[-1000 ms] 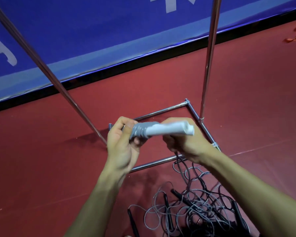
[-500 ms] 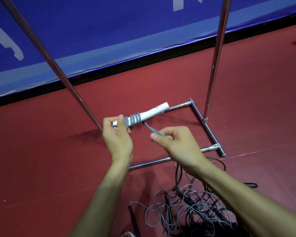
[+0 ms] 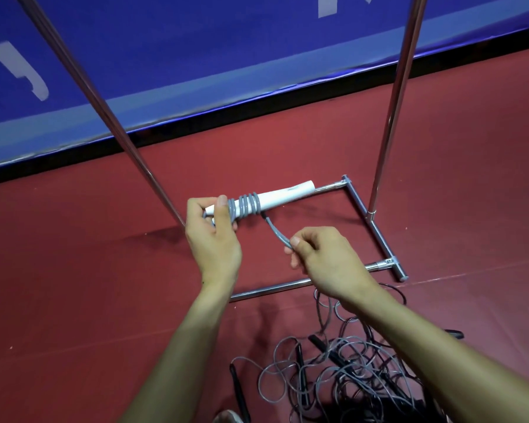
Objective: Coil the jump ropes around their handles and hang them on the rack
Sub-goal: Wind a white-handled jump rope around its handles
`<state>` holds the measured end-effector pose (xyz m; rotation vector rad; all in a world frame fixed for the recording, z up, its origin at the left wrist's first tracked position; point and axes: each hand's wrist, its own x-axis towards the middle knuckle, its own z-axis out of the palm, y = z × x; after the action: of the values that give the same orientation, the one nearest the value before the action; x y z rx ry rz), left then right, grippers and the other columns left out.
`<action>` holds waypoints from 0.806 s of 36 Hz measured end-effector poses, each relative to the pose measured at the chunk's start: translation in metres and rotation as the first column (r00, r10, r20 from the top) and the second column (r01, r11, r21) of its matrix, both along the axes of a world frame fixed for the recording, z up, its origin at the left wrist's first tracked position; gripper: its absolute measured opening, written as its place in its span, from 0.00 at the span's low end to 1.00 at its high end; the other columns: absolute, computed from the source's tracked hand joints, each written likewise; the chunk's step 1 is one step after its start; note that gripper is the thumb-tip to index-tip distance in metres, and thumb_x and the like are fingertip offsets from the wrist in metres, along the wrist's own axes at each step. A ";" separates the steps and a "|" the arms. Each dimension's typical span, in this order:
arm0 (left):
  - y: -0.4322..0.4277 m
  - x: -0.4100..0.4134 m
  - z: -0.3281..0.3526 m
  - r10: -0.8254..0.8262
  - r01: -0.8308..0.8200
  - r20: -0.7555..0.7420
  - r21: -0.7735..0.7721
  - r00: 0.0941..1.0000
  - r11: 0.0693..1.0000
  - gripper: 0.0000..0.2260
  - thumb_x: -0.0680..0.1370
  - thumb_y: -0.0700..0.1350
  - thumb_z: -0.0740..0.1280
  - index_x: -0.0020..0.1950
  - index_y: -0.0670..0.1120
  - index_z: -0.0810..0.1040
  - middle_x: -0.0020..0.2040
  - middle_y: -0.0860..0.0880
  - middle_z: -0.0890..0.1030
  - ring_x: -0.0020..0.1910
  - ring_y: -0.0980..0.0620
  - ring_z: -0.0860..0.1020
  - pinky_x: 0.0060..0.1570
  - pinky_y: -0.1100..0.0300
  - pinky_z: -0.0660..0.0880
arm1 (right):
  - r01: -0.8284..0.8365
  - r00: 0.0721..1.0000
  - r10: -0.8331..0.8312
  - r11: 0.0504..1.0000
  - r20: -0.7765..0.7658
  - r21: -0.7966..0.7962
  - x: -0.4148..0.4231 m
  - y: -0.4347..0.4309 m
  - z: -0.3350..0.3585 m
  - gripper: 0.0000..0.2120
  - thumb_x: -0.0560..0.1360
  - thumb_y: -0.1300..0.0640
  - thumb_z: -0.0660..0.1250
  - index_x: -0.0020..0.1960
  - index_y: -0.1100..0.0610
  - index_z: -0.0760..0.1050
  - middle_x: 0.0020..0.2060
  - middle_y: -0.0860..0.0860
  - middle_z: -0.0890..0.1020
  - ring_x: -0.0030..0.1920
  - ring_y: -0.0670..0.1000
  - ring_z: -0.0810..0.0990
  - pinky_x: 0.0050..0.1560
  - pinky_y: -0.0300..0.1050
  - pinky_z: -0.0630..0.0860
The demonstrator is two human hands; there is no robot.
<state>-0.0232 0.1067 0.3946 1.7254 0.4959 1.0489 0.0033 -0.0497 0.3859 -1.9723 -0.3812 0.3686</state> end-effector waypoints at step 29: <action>0.004 -0.021 0.009 -0.201 0.256 -0.159 0.559 0.967 0.789 0.08 0.78 0.41 0.63 0.45 0.36 0.75 0.42 0.52 0.78 0.37 0.56 0.75 0.37 0.79 0.67 | -0.137 0.848 0.140 0.990 0.511 -0.043 0.018 -0.019 0.019 0.02 0.76 0.55 0.70 0.48 0.51 0.81 0.27 0.46 0.75 0.30 0.48 0.70 0.35 0.43 0.66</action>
<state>-0.0439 0.1111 0.4040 2.3114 -0.0004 1.0033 0.0212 -0.0687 0.4050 -2.0360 -0.8687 -0.0820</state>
